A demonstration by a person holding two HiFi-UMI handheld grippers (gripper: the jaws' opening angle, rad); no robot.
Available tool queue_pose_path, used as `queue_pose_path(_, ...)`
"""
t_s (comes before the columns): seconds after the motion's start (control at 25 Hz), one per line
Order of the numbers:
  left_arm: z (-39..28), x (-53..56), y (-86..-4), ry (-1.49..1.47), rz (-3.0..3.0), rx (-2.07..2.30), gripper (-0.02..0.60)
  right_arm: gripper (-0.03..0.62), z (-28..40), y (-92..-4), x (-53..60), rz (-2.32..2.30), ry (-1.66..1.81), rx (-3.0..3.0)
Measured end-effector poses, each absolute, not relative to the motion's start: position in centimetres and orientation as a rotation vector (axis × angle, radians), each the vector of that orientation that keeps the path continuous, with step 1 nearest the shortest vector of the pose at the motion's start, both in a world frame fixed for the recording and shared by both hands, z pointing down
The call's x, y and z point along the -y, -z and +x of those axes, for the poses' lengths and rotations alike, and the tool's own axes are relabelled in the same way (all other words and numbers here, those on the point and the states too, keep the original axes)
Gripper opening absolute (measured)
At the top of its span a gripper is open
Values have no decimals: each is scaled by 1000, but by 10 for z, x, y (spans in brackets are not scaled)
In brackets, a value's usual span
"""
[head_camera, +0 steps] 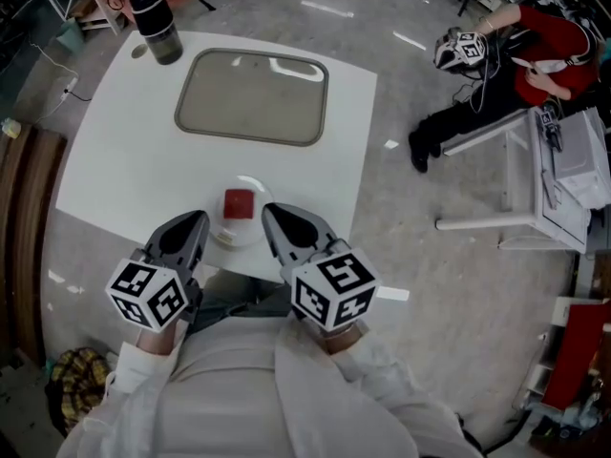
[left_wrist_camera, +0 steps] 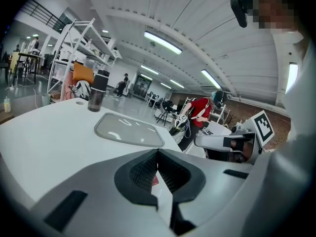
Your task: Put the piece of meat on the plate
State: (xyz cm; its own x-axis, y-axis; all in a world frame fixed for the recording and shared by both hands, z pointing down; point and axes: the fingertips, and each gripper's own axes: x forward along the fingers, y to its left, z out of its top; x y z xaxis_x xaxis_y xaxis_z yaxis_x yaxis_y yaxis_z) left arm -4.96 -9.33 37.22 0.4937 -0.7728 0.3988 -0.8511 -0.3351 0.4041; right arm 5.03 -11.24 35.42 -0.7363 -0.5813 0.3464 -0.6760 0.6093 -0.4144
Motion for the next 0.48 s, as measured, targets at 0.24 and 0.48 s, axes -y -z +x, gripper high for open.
queue_pose_path(0.24,-64,93,-375,-208,2174,1293,9,15,34,-359,113,1071,-839,2638)
queue_pose_path(0.48,-65,91,-380,-229,2186,1222,9,15,27,-363,109,1089,-833,2610)
